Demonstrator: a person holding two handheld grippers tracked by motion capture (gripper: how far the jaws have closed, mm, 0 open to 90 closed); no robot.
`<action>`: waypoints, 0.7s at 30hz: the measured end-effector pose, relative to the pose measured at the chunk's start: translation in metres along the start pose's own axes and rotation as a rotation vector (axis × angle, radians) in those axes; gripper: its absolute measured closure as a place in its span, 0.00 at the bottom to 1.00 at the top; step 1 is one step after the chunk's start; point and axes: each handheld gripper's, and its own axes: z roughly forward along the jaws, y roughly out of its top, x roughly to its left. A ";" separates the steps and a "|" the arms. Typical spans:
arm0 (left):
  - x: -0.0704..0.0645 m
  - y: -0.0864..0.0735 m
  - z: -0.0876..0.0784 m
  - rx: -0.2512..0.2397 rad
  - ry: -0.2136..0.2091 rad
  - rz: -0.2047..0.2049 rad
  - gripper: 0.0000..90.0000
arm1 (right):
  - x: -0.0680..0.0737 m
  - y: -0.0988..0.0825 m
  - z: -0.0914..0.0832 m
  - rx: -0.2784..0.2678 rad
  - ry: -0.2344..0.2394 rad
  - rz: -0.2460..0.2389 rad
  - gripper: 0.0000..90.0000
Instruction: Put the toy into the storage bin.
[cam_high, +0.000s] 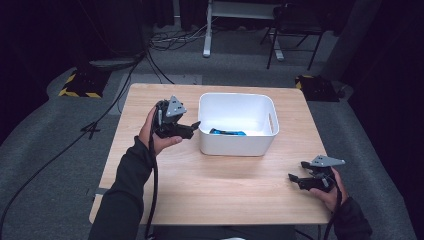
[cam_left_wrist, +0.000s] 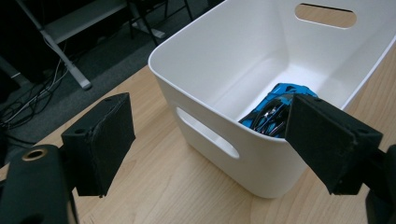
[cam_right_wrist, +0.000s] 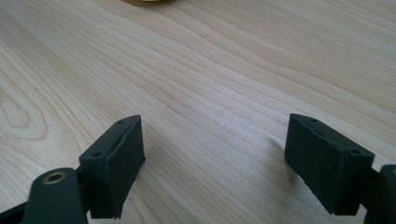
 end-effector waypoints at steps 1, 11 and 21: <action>0.000 -0.001 -0.001 0.002 0.006 0.002 0.18 | 0.000 0.000 0.000 -0.001 0.001 0.000 0.22; -0.004 -0.010 -0.001 0.033 0.021 0.012 0.18 | 0.000 0.000 0.000 0.001 0.001 -0.002 0.22; -0.012 -0.019 0.002 0.062 0.027 0.024 0.18 | 0.000 0.000 0.000 0.001 0.001 -0.005 0.22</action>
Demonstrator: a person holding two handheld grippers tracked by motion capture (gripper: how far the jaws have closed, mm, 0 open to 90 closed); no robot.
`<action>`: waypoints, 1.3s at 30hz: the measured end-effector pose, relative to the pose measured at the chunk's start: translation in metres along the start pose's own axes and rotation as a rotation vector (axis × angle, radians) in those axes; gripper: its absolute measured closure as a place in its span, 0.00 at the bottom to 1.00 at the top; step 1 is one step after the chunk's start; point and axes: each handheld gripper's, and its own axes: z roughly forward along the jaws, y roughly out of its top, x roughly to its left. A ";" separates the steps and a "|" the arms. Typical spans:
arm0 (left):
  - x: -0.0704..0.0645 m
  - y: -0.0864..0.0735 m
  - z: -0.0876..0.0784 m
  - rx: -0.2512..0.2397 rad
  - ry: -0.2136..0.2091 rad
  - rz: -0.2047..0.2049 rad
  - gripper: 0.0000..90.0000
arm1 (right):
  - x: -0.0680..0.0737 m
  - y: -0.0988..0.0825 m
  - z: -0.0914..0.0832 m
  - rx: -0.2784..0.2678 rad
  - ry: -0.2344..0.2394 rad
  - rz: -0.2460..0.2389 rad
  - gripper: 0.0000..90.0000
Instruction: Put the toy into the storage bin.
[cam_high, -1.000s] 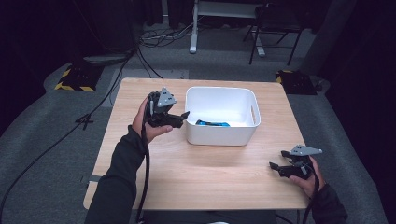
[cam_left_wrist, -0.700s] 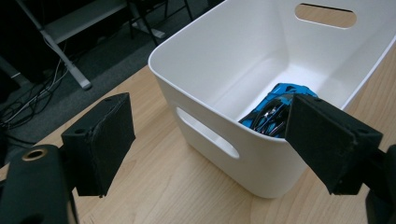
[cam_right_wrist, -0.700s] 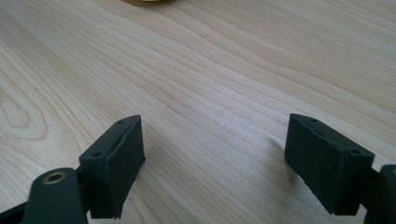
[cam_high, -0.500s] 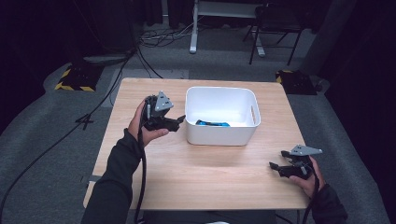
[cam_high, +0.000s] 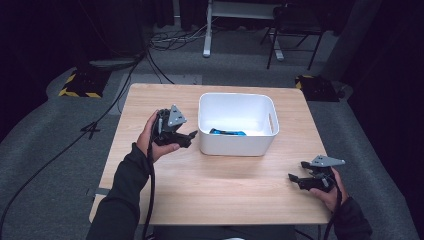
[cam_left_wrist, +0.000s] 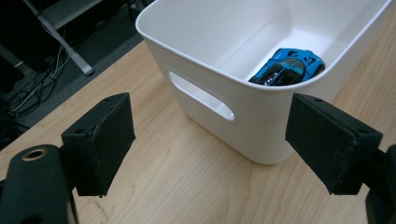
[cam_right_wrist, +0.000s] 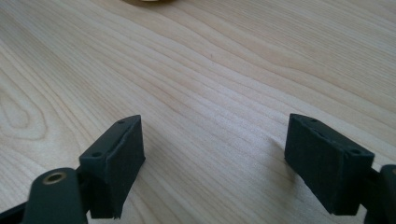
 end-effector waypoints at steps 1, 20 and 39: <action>0.000 0.000 0.000 0.000 0.000 0.000 0.18 | 0.000 0.000 0.000 0.000 0.000 0.000 0.22; -0.008 -0.028 0.003 0.097 0.005 0.026 0.18 | 0.000 0.000 0.000 -0.001 0.001 0.003 0.22; -0.017 -0.057 -0.007 0.154 0.065 0.060 0.18 | 0.000 0.000 0.000 -0.001 0.001 0.002 0.22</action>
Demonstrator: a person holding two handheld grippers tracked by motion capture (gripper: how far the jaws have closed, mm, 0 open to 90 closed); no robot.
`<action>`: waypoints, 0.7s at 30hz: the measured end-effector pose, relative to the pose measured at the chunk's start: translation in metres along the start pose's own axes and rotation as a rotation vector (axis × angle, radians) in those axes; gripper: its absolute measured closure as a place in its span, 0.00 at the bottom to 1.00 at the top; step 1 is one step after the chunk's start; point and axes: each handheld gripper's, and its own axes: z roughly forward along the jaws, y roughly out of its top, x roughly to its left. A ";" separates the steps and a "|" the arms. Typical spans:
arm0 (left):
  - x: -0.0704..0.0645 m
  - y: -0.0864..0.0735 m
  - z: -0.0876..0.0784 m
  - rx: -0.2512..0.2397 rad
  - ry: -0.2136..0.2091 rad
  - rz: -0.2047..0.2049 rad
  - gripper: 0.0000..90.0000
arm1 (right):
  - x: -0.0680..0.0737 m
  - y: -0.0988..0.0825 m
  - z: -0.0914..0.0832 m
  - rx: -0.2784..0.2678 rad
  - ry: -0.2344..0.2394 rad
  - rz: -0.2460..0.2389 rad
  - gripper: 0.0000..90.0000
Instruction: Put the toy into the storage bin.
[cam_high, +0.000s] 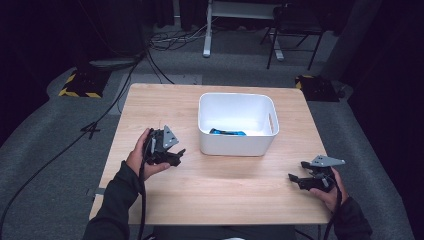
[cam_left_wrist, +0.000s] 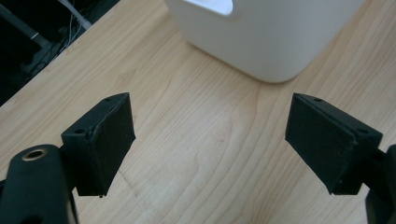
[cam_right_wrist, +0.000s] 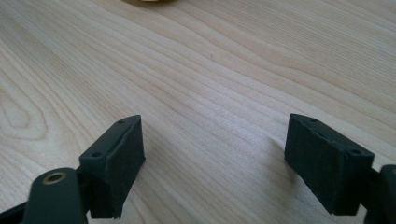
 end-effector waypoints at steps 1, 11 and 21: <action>0.001 -0.002 -0.001 0.015 0.001 0.021 0.18 | 0.000 0.000 0.000 0.000 0.000 0.000 0.22; -0.004 -0.023 -0.004 0.053 0.017 0.024 0.18 | 0.000 0.000 0.000 0.000 -0.001 -0.001 0.22; -0.012 -0.043 -0.009 0.068 0.018 0.010 0.18 | 0.000 0.000 0.000 -0.001 -0.001 0.003 0.22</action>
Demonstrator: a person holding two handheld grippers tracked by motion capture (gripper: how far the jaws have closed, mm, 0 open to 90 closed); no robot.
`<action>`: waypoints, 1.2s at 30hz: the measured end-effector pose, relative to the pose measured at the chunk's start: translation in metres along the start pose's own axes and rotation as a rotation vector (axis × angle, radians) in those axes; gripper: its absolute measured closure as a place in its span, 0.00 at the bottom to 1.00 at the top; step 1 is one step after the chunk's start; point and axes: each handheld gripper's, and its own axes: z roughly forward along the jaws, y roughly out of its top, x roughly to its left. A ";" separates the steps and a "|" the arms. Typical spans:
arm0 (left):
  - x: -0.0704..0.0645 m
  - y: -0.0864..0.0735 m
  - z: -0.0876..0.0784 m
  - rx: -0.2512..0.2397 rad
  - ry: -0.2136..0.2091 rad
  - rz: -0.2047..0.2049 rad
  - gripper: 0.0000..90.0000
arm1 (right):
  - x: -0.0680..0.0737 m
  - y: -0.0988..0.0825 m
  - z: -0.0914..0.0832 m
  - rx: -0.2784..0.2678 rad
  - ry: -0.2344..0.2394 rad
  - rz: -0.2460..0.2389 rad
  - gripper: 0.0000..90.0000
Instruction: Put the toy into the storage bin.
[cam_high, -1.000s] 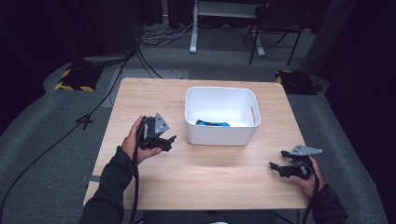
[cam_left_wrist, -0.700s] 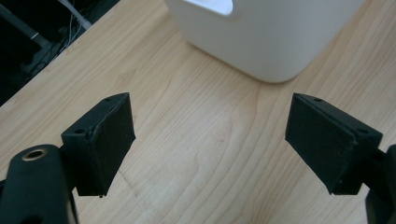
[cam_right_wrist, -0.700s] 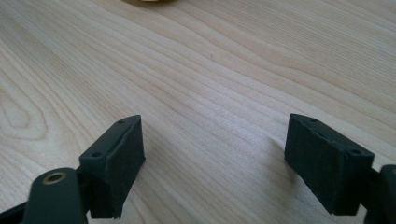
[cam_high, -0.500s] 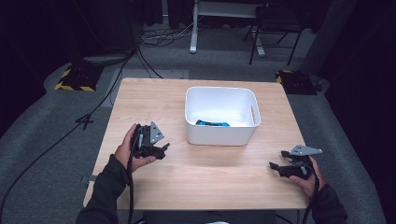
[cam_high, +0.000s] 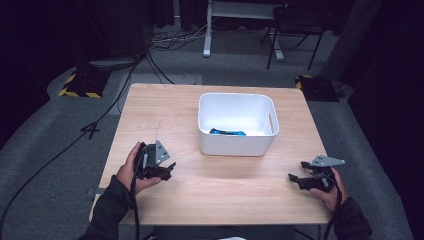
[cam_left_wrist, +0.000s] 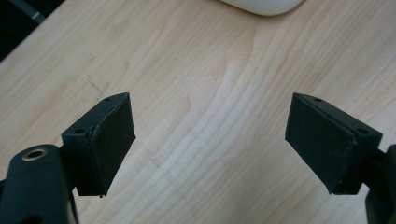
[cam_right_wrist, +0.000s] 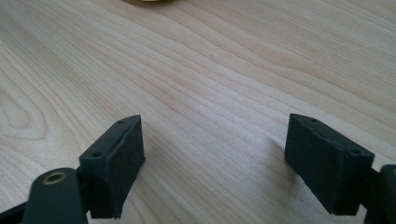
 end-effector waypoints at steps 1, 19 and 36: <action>0.000 0.000 0.000 0.000 0.000 0.000 0.18 | 0.000 0.000 0.000 0.001 0.001 -0.004 0.22; -0.010 -0.040 0.002 0.005 -0.032 -0.100 0.18 | 0.000 0.000 0.000 0.001 0.000 -0.003 0.22; -0.008 -0.068 0.000 -0.002 -0.067 -0.220 0.18 | 0.000 0.000 0.000 0.000 0.000 0.000 0.22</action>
